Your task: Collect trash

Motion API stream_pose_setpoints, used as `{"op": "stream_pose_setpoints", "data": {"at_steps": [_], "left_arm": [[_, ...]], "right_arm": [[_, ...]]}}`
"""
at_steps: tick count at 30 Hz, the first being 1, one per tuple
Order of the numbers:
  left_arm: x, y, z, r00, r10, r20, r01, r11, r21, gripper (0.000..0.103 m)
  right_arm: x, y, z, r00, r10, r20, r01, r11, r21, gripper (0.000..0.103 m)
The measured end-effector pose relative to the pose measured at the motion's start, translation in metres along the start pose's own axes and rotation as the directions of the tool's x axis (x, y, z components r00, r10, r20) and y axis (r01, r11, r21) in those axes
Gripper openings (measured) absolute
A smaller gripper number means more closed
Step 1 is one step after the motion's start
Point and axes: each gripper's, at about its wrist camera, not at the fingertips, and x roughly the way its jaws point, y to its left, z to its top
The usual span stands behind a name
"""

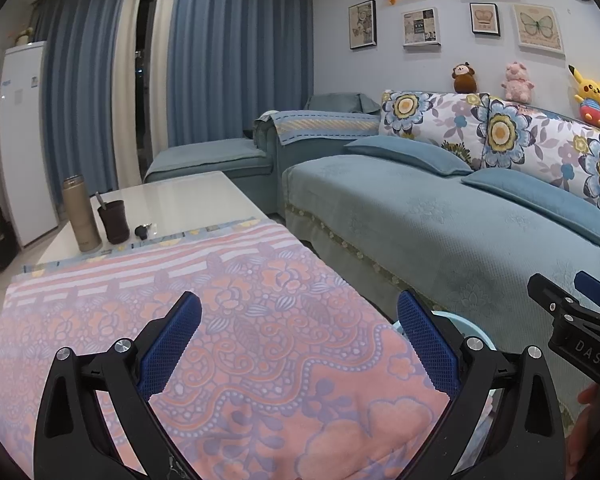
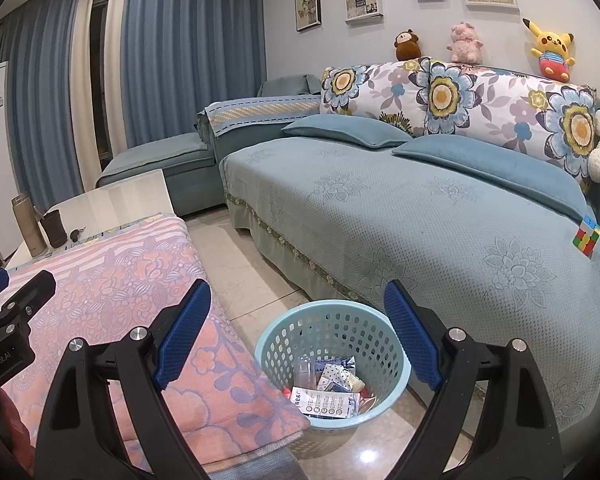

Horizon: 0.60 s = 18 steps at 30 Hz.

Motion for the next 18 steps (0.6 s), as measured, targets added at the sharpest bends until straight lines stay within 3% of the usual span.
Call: {"op": "stream_pose_setpoints", "data": {"at_steps": [18], "left_arm": [[-0.005, -0.002, -0.001, 1.0, -0.015, 0.008, 0.015, 1.0, -0.013, 0.095]], "right_arm": [[-0.013, 0.01, -0.004, 0.994, -0.106, 0.022, 0.107, 0.993, -0.044, 0.084]]}}
